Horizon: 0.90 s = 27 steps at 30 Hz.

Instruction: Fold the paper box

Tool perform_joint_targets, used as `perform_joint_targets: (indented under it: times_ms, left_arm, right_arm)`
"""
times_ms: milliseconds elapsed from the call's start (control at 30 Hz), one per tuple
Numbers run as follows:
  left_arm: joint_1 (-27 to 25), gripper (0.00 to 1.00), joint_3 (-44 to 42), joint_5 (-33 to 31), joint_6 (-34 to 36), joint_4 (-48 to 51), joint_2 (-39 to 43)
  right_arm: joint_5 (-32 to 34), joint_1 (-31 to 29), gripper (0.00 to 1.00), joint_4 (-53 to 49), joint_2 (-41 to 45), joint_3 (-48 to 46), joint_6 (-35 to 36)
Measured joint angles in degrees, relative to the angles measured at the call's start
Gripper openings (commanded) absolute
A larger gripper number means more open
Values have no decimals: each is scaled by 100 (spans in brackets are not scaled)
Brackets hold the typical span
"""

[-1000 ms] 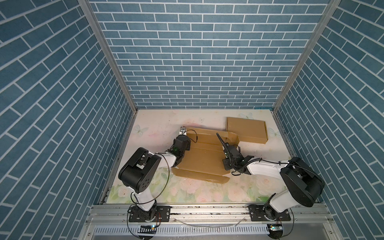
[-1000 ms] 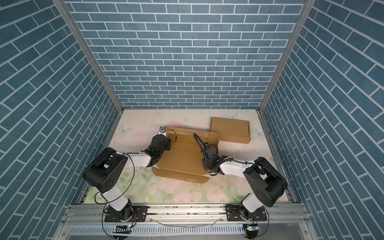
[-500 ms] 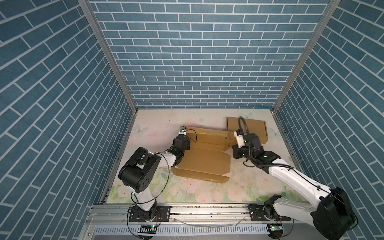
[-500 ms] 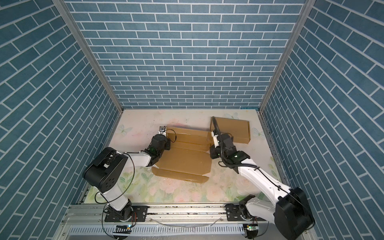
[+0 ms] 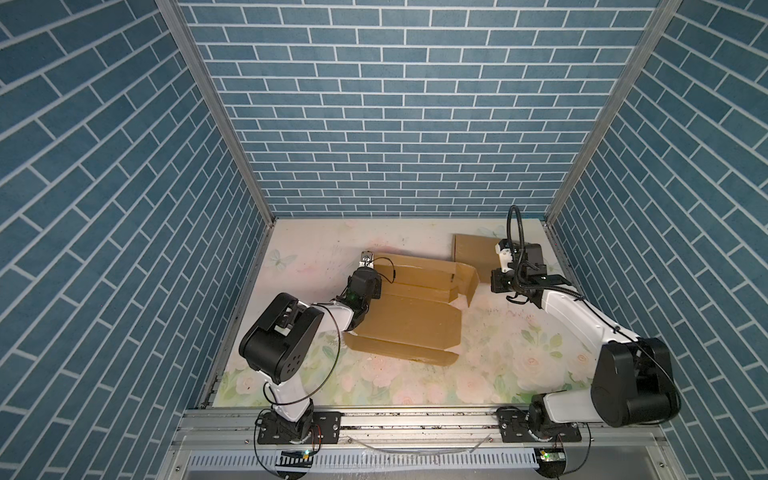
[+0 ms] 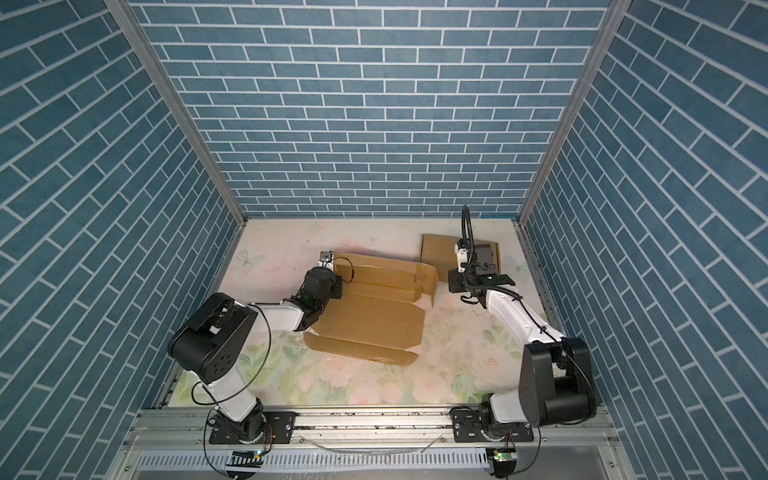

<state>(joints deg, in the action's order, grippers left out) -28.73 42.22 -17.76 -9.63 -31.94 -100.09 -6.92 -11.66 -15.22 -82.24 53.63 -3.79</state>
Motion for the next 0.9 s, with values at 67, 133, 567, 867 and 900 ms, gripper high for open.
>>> perform_joint_targets:
  times_ms: [67, 133, 567, 867, 900]
  left_arm:
    - [2, 0, 15, 4, -2, 22, 0]
    - [7, 0, 35, 9, -9, 42, -11]
    - [33, 0, 96, 68, -66, 118, -22]
    - [37, 0, 105, 92, -72, 122, -31]
    - [37, 0, 105, 92, -72, 122, -31]
  right_arm:
    - [-162, 0, 2, 24, -258, 2, 103]
    - [-382, -2, 2, 90, -481, 2, 133]
    - [-1932, -835, 0, 221, -848, 188, 103]
    - [-2037, -986, 0, 162, -713, 190, 105]
    - [-2061, -929, 0, 142, -627, 181, 105]
